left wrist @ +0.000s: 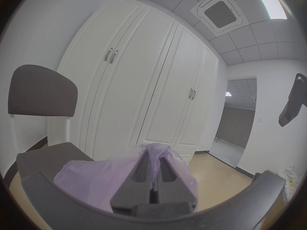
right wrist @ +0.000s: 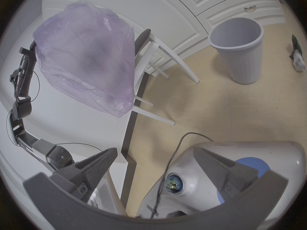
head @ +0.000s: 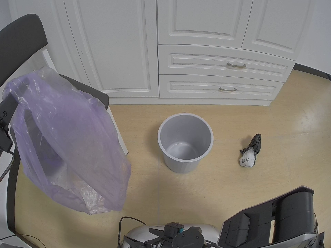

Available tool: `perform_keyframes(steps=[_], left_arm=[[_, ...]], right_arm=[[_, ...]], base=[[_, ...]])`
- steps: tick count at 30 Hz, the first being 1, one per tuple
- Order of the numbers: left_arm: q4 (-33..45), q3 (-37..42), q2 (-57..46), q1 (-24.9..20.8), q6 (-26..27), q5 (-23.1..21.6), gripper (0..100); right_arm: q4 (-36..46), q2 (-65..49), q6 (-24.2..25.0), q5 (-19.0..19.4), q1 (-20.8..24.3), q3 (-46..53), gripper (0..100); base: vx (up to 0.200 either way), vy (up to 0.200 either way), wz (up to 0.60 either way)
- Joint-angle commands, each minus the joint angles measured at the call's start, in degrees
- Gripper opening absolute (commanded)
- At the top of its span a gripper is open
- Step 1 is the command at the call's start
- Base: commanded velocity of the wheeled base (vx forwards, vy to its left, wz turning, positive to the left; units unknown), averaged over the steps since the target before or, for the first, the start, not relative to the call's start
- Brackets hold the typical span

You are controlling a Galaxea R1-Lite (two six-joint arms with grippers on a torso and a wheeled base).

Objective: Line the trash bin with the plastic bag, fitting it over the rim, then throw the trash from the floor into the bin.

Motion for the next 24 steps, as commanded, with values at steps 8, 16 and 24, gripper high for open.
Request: perform_keyframes(steps=[8, 16, 24], left_arm=[[-0.02, -0.13, 0.04, -0.08, 0.07, 0.02, 0], [-0.02, 0.05, 0.48, -0.17, 0.07, 0.02, 0], [-0.02, 0.05, 0.57, -0.17, -0.02, 0.02, 0]], right_arm=[[-1.07, 1.96, -0.97, 0.65, 1.45, -10.55, 100], [-1.07, 4.33, -0.53, 0.12, 2.5, -11.87, 100], [-1.07, 6.88, -0.53, -6.47, 1.36, -20.39, 100]], base=[[0.0, 0.0, 0.0], [0.0, 0.0, 0.0], [0.0, 0.0, 0.0]])
